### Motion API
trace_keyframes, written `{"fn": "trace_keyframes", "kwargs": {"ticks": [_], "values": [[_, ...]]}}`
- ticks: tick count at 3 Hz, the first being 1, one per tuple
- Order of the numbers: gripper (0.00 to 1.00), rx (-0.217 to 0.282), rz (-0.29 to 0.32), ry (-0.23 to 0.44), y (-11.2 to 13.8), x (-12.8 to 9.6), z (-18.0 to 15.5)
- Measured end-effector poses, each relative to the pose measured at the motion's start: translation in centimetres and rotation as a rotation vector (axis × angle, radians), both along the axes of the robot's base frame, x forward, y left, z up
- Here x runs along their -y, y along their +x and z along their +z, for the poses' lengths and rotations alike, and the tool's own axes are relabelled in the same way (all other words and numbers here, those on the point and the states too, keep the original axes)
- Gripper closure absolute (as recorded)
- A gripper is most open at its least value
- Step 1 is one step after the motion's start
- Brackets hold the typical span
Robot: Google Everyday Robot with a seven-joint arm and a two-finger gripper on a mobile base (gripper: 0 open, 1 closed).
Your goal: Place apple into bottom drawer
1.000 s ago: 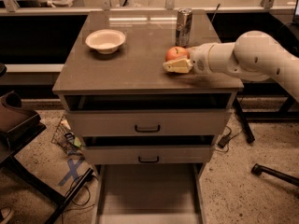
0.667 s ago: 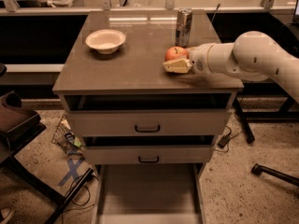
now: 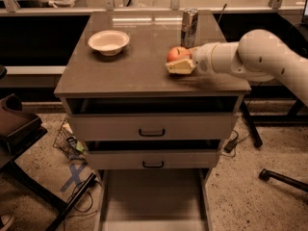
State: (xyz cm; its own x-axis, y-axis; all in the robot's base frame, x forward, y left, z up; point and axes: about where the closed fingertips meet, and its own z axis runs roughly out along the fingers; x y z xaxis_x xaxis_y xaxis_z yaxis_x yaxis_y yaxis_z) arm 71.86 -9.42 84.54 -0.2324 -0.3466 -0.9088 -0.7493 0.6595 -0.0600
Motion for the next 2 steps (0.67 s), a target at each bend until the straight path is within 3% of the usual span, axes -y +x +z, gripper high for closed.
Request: {"fn": "trace_keyframes", "kwargs": {"ticks": [1,2], "values": [[1.0,0.047,0.045,-0.006,-0.2,-0.5,3.2],[1.0,0.095,0.065,-0.015,-3.8,0.1,6.5]]}}
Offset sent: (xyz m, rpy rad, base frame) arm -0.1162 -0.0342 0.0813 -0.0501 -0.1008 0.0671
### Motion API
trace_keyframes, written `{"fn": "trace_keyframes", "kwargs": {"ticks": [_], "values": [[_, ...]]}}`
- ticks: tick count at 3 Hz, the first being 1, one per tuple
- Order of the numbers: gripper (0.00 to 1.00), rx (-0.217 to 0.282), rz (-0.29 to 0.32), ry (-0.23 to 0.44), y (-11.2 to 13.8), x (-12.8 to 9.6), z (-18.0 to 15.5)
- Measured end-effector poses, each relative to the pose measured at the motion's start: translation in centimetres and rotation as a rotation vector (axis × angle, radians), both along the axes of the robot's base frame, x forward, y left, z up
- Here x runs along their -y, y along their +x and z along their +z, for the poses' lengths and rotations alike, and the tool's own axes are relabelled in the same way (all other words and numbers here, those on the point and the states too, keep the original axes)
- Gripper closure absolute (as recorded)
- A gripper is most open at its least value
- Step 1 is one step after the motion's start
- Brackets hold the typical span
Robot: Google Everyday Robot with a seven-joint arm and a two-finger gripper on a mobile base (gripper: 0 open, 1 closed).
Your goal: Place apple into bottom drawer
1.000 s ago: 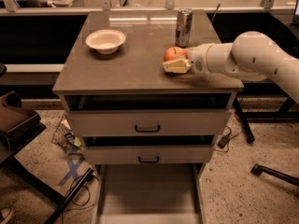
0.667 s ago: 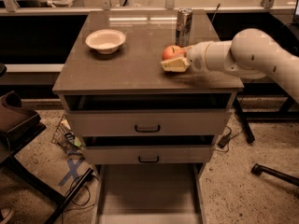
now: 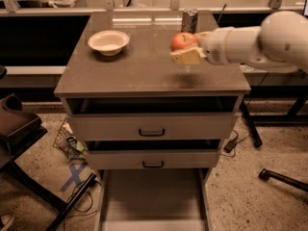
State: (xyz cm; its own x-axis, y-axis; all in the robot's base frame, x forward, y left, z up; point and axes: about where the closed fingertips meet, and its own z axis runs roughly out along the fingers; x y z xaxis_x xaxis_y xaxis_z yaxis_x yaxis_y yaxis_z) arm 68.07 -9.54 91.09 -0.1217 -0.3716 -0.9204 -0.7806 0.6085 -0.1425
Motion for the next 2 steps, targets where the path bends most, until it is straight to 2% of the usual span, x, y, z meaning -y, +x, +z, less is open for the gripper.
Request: {"fn": "trace_keyframes", "kwargs": {"ticks": [1,2], "values": [[1.0,-0.006,0.016,-0.041,-7.0,1.8,0.0],[1.0,-0.11,-0.005,-0.093,-15.3,5.6,-4.0]]}}
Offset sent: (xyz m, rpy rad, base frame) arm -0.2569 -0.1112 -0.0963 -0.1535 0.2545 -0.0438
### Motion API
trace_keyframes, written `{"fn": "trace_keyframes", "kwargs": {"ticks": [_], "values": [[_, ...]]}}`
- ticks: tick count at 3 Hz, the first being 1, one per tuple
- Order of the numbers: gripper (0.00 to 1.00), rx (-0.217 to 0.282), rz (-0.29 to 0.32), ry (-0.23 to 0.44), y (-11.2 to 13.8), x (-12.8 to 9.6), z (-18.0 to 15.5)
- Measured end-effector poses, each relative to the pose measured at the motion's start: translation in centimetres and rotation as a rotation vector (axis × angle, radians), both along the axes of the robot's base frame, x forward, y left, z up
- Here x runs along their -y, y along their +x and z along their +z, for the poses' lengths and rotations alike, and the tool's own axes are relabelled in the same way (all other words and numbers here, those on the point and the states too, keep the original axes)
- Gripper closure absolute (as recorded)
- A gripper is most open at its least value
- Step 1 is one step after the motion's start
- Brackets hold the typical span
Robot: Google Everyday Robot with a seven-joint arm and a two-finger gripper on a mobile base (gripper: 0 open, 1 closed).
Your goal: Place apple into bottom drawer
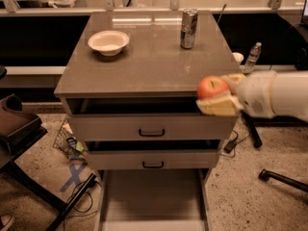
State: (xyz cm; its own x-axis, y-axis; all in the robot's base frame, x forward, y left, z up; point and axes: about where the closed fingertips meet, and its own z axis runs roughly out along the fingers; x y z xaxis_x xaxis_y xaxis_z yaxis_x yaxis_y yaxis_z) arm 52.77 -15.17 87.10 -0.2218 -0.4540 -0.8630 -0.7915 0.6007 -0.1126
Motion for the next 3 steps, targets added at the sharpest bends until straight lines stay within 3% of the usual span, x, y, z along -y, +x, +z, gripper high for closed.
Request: {"fn": "trace_keyframes", "kwargs": {"ticks": [1,2,3], "values": [[1.0,-0.116,-0.019,-0.029,-4.7,2.8,-4.4],[1.0,-0.129,-0.015,-0.031,-5.2,2.7,-4.9],[1.0,-0.162,-0.002,-0.045,-3.7,1.3,-6.6]]}}
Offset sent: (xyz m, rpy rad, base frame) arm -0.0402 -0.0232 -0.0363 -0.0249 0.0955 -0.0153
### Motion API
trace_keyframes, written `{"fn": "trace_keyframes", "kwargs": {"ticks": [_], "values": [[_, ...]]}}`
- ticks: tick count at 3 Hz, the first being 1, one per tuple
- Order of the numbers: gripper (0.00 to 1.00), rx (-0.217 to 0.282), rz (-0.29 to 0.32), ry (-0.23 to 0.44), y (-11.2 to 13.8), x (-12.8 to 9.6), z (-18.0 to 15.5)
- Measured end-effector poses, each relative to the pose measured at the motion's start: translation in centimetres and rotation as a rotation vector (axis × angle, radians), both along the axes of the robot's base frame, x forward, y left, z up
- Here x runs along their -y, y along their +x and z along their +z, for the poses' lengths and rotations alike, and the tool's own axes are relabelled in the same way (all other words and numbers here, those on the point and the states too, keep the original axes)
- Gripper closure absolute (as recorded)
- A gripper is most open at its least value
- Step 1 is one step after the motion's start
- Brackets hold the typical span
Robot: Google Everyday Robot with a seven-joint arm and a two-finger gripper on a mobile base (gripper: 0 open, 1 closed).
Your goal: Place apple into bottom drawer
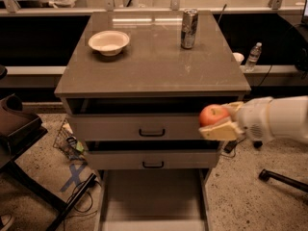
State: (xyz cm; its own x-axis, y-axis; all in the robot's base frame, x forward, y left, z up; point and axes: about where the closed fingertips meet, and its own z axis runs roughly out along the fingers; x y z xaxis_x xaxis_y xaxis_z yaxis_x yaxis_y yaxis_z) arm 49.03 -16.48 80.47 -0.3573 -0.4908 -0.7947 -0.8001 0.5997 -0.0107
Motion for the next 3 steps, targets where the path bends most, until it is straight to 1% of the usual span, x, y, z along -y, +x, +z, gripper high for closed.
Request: {"fn": "trace_keyframes", "kwargs": {"ticks": [1,2,3], "values": [[1.0,-0.07,0.014,0.013,0.8,-2.6,-5.7],[1.0,-0.122,0.013,0.076,-0.5,-5.1,-13.3],[1.0,-0.071,0.025,0.111,-3.1,-6.5,-20.9]]}}
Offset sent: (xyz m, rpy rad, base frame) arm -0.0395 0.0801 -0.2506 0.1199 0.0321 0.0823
